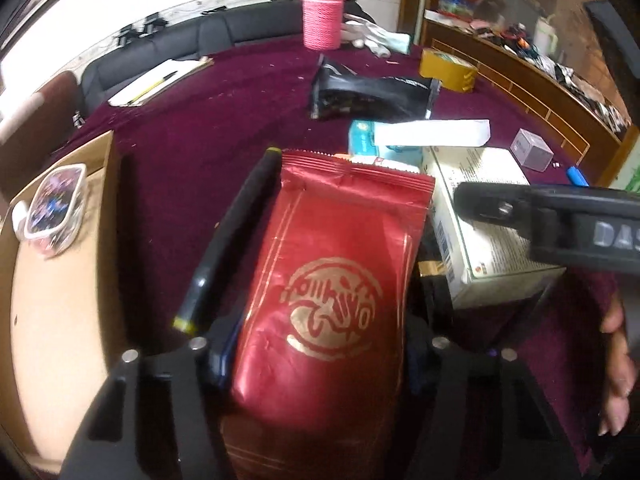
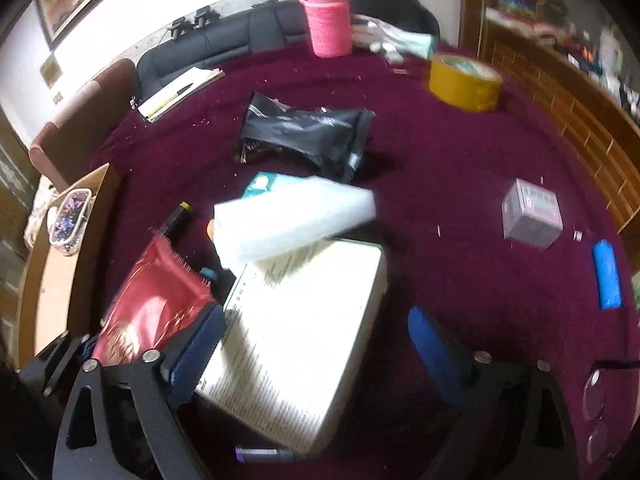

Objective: Organize objects
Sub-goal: 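Grasp the red foil bag with the left gripper, then grasp the white medicine box with the right gripper while the left holds the bag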

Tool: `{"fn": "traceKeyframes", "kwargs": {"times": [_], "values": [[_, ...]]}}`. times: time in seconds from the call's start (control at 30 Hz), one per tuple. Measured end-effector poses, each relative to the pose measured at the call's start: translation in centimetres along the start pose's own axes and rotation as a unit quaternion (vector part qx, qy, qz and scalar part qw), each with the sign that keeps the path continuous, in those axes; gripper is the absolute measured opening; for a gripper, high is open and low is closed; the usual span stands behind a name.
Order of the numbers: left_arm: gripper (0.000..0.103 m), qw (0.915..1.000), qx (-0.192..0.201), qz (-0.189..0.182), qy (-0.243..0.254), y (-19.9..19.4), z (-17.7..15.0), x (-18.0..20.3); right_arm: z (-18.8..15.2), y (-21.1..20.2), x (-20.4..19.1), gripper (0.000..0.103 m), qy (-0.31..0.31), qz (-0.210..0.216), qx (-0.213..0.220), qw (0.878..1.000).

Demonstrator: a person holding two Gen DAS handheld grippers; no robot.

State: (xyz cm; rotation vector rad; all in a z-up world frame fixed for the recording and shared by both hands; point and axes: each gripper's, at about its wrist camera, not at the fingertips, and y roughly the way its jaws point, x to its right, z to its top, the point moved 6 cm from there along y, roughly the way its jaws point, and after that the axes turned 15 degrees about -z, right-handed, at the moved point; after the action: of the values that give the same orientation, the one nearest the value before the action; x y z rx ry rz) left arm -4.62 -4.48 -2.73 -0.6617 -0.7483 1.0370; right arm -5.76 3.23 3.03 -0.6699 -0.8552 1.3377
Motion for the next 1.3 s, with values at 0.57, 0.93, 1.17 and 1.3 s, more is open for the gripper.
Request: {"fn": "traceKeyframes", "kwargs": {"times": [0.57, 0.93, 1.17, 1.3], "values": [[0.058, 0.9997, 0.019, 0.001, -0.014, -0.7, -0.7, -0.1, -1.2, 0.5, 0.4, 0.076, -0.012, -0.018, 0.004, 1.0], [0.052, 0.9961, 0.048, -0.046, -0.059, -3.0, -0.9, -0.3, -2.8, -4.3, 3.3, 0.076, 0.031, 0.078, 0.041, 0.996], [0.052, 0.9941, 0.067, -0.057, -0.063, -4.9, -1.0, -0.3, -3.0, -5.4, 2.2, 0.076, 0.026, 0.102, 0.049, 0.993], [0.052, 0.9928, 0.079, -0.06, -0.068, -5.8, -0.9, -0.3, -3.0, -5.6, 1.8, 0.076, 0.023, 0.107, 0.05, 0.993]]}}
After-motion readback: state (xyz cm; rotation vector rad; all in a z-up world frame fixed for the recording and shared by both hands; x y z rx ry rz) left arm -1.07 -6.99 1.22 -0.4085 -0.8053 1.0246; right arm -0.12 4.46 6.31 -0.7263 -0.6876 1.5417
